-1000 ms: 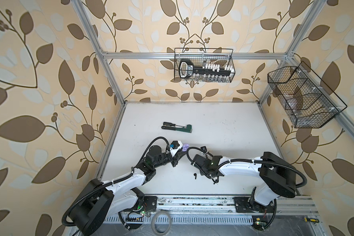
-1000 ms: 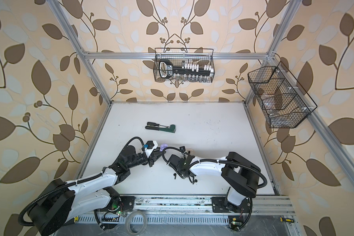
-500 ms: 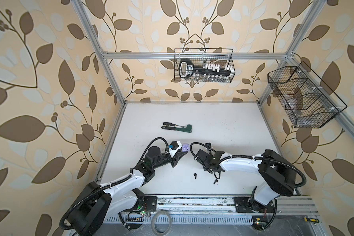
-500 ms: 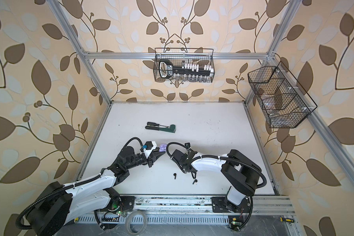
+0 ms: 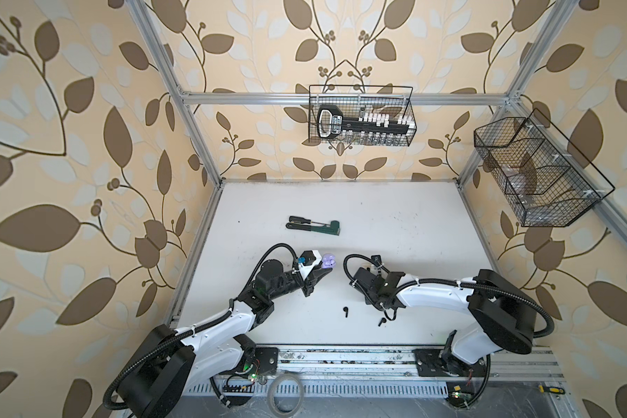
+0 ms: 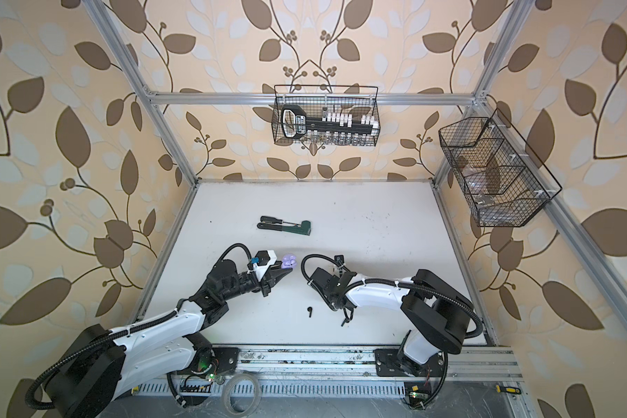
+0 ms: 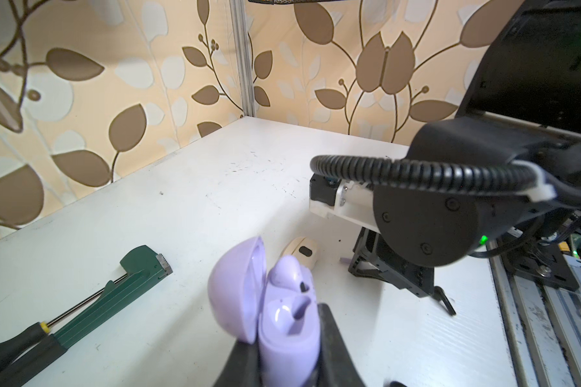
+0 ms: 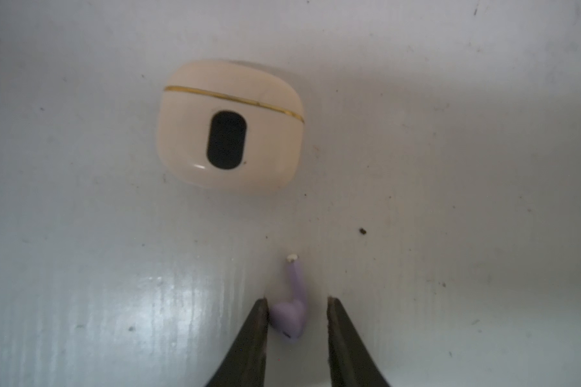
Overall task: Insert wireless bluetooth earbuds into charging case
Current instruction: Rotate the wireless bluetooth earbud at the center of the table.
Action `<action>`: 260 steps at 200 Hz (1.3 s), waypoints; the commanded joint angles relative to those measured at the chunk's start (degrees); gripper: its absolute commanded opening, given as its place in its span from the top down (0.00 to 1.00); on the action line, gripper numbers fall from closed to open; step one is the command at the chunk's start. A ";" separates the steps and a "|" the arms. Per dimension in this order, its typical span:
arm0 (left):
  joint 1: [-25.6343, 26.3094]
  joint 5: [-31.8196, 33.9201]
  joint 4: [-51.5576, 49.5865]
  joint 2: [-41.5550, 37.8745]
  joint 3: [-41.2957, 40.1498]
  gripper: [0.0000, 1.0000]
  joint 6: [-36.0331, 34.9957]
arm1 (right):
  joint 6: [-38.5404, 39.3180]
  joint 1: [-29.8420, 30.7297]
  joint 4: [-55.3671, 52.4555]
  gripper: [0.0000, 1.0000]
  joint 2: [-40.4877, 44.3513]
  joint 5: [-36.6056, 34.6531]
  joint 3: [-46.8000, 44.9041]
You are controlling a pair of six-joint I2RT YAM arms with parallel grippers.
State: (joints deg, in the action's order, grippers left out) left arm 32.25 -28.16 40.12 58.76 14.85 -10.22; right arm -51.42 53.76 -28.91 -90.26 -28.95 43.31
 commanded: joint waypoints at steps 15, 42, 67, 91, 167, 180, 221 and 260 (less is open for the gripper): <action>-0.05 -1.72 1.19 -1.42 -0.26 1.00 0.20 | -1.51 -1.49 -5.67 0.71 -0.63 1.81 -3.47; -0.02 -1.72 1.19 -1.46 -0.28 1.00 0.20 | -1.35 -2.83 -6.05 0.73 -0.07 1.64 -4.40; -0.02 -1.64 1.19 -1.46 -0.27 1.00 0.20 | -1.09 -3.82 -6.16 0.74 0.93 1.75 -5.18; 0.00 -1.72 1.19 -1.46 -0.35 1.00 0.17 | -0.88 -3.84 -7.02 0.69 2.74 1.72 -5.30; -0.03 -1.73 0.86 -2.16 -0.51 1.00 0.07 | 1.41 -7.27 -6.67 0.70 2.92 2.22 -5.35; -0.02 -1.72 0.75 -2.40 -0.53 1.00 0.09 | 1.66 -8.14 -6.84 0.72 2.88 1.79 -5.04; 0.00 -1.63 0.66 -2.42 -0.60 1.00 -0.04 | 3.64 -9.99 -7.59 0.75 5.12 1.85 -3.47; 0.00 -4.70 1.15 -1.49 -0.40 1.00 -0.56 | 6.88 -10.49 -8.11 0.64 13.60 6.45 -1.58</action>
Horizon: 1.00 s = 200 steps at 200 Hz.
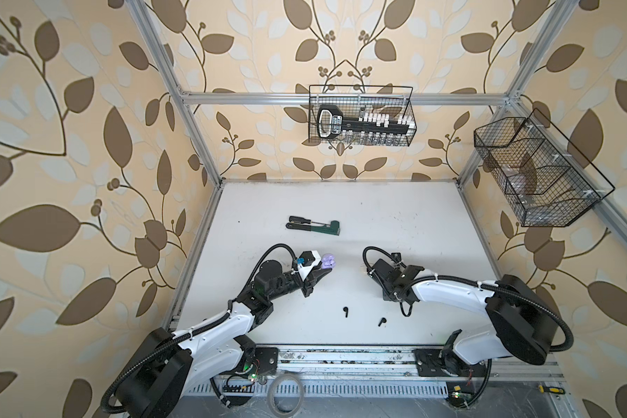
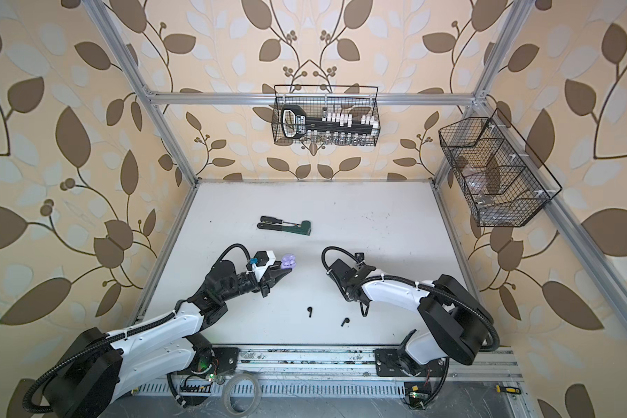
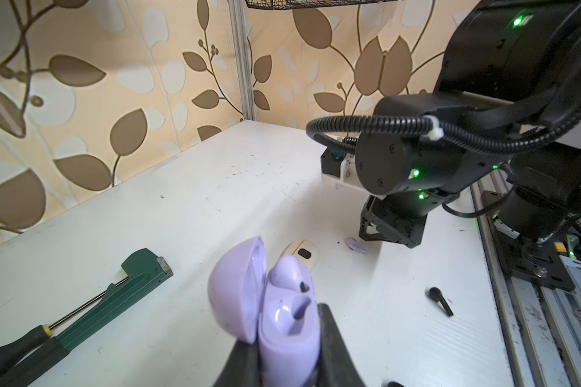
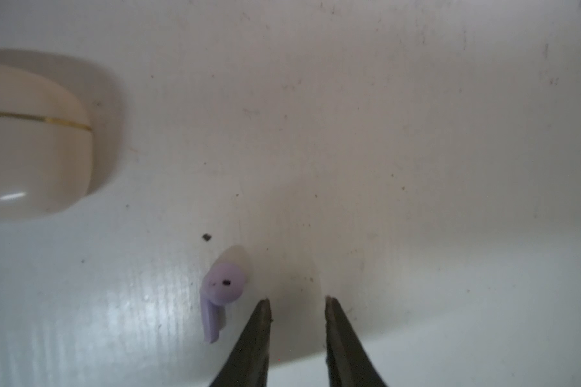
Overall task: Insert wireless bluetooth earbuds into charging case
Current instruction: Rotate the wireless bluetooth earbud at the center of the table.
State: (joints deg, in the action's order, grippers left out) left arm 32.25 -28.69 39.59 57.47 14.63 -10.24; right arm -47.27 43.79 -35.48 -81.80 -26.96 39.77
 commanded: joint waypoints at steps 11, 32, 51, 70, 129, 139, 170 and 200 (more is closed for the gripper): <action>0.01 -5.96 1.87 0.25 -0.14 1.00 -1.30 | 3.58 -0.77 -0.31 0.59 6.65 7.34 1.98; -0.07 -8.40 2.15 0.87 -0.09 1.00 -2.00 | 5.13 -1.58 1.78 0.54 6.35 11.81 2.78; -0.02 -10.18 2.25 1.24 -0.04 1.00 -2.36 | 6.14 -3.81 2.08 0.53 3.23 13.43 3.91; 0.03 -11.51 2.33 1.24 -0.11 1.00 -2.72 | 7.61 -6.22 4.27 0.54 0.41 16.17 3.81; 0.05 -11.22 2.33 0.80 -0.28 1.00 -2.86 | 8.97 -8.48 4.94 0.56 -4.32 16.47 4.96; 0.06 -11.30 2.26 0.75 -0.31 1.00 -2.77 | 9.08 -8.85 5.11 0.57 -4.63 16.67 4.75; 0.01 -11.30 2.07 0.06 -0.48 1.00 -2.68 | 9.37 -9.34 5.18 0.61 -4.88 17.21 4.31; 0.08 -11.04 1.98 -0.43 -0.66 1.00 -2.79 | 9.38 -9.34 5.56 0.65 -5.23 18.24 3.54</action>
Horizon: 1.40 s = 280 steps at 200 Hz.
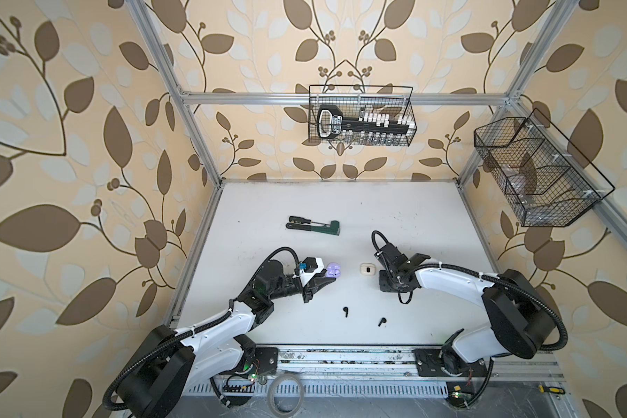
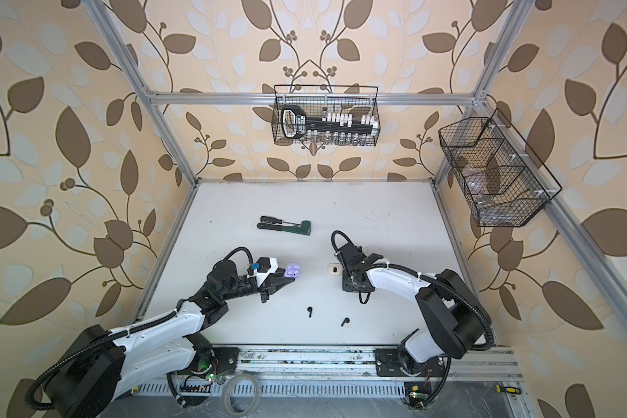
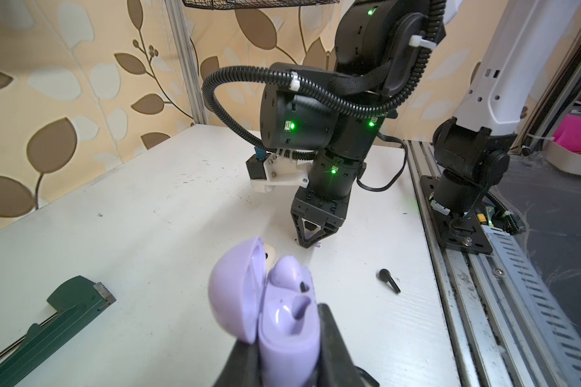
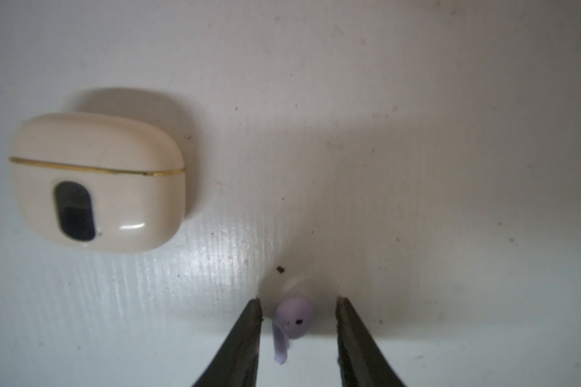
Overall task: Insert wireless bluetooth earbuds into charging case
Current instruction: Rotate the wireless bluetooth earbud at the center of the table, then pick up the wireless bluetooth earbud from the center of the table.
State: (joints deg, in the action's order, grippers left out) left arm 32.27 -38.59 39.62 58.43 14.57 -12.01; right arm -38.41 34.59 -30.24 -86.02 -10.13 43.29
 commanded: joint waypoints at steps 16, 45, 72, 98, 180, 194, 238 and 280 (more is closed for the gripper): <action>0.04 -1.05 2.05 -1.31 -0.59 1.00 -1.00 | 0.27 -0.14 0.38 0.68 -1.17 1.71 -0.43; 0.01 -1.05 2.04 -1.22 -0.60 1.00 -1.00 | -0.30 -0.14 0.63 0.72 -0.81 1.35 -1.68; -0.02 -1.22 2.06 -1.31 -0.60 1.00 -1.00 | -0.44 -0.14 0.64 0.75 -0.40 0.86 -2.38; -0.01 -1.74 2.13 -1.15 -0.59 1.00 -0.99 | -0.83 -0.14 1.32 0.79 -0.48 0.59 -3.03; 3.20 -3.53 1.39 3.34 0.99 1.00 -5.35 | -3.97 -0.05 5.50 0.84 2.57 1.03 -6.20; 4.19 -1.97 1.25 5.05 1.92 1.00 -5.95 | -4.82 -0.11 5.78 0.84 4.21 0.64 -6.57; 7.03 0.82 2.65 12.21 5.01 1.00 -6.38 | -9.11 0.62 7.97 0.85 10.98 -0.57 -7.76; 9.77 2.75 7.61 19.55 7.76 1.00 -4.35 | -12.55 3.36 10.16 0.85 19.44 -3.66 -8.55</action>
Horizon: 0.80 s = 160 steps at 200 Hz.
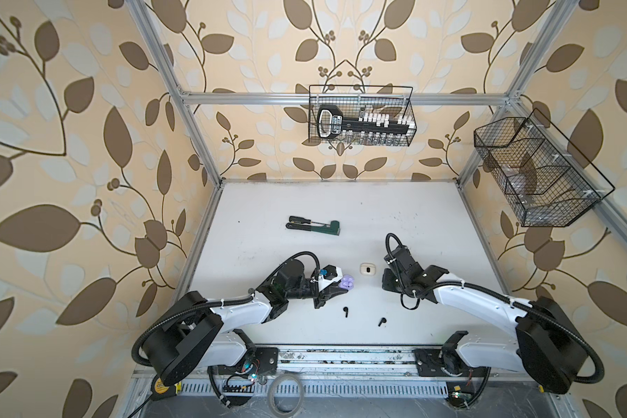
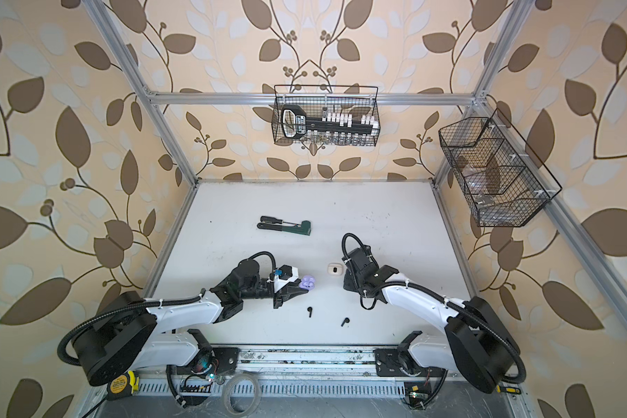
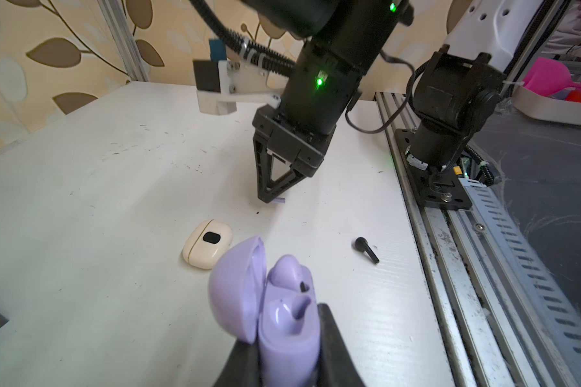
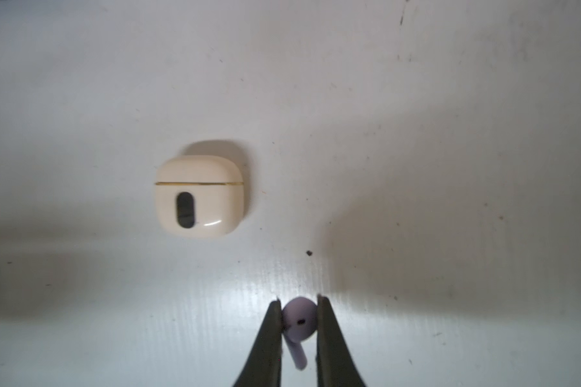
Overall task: Insert wireless bluetooth earbuds into charging case
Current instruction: Pick up the wireless bluetooth earbud from the center of the table, then insert the wireless bluetooth earbud into the charging case.
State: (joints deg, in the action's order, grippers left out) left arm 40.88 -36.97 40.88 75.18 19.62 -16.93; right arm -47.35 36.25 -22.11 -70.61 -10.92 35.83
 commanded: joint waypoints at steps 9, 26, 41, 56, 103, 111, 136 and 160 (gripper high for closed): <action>1.59 1.11 8.31 4.59 3.13 1.00 1.36 | -4.14 2.60 2.56 0.85 5.83 -3.59 -1.27; 2.50 1.81 11.79 8.58 4.31 1.00 3.34 | -4.84 4.45 2.73 0.85 8.77 -5.43 -0.99; 3.22 3.01 14.49 11.10 5.14 1.00 4.97 | -5.33 6.29 2.63 0.85 11.07 -7.33 -0.66; 3.46 3.71 16.64 12.45 5.65 1.00 6.79 | -6.00 8.03 2.60 0.85 13.23 -9.27 -0.42; 3.75 3.10 23.96 15.11 6.31 1.00 12.96 | -6.25 15.72 6.95 0.84 18.48 -16.78 0.35; 3.85 2.84 26.32 15.64 6.11 1.00 14.24 | -6.00 17.35 8.18 0.83 18.90 -18.37 0.54; 3.94 2.19 34.58 17.81 5.18 1.00 18.33 | -5.22 21.47 12.25 0.83 18.84 -22.68 0.98; 3.94 2.08 40.56 19.73 4.66 1.00 21.44 | -4.00 24.18 16.32 0.83 18.14 -24.76 1.34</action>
State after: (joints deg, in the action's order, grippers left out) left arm 44.34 -33.36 68.86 93.71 24.27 -0.43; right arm -52.38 58.22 -11.29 -52.16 -30.17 35.51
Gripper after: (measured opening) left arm 0.216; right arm 0.172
